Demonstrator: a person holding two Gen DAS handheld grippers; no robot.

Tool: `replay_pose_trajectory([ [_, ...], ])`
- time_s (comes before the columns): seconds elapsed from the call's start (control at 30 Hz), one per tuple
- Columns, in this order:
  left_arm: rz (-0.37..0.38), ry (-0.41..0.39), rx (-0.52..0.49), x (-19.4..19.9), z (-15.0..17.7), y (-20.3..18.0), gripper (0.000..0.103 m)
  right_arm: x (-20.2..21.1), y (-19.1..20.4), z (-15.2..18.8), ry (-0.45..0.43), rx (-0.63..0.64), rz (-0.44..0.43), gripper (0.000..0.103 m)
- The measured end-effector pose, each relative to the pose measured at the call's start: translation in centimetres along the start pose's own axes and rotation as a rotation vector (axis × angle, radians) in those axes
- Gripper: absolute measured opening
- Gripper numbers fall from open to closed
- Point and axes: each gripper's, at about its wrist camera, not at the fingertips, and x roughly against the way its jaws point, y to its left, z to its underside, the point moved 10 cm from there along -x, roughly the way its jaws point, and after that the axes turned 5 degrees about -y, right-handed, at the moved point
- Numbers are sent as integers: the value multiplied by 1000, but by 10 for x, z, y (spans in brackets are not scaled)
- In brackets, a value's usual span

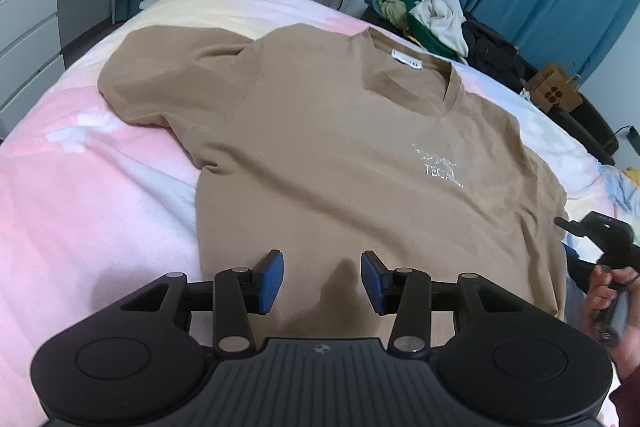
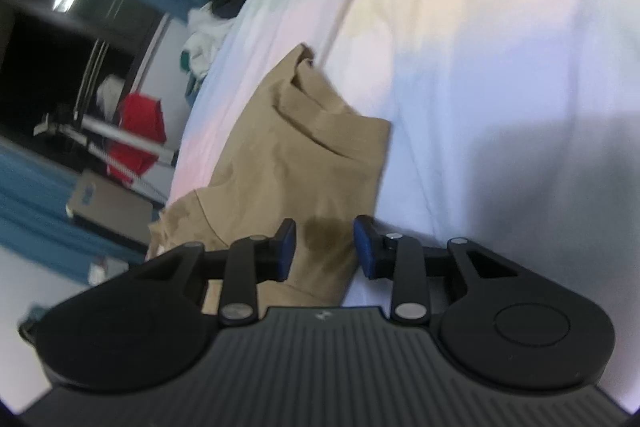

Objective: Fold clothes

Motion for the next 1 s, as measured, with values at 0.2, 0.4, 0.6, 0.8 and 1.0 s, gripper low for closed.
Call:
replay_pose_trajectory([
  [0.2,11,11,4,-2,-1,-4,46,17,0,3,1,102,76,39],
  [0.4,2,25,63,-6,-3,6,46,-10,-2,-4,-6,110,-30,42],
  [0.6,-4,20,59,-6,-3,5,46,-4,9,-30,-145,239,27,6],
  [0.8,13,3,54,-1,-10,-1,46,2,2,-30,-110,376,87,10],
  [1.0,37,-34,-7,17,-13,-14,46,63,-1,-6,-5,399,167,24],
])
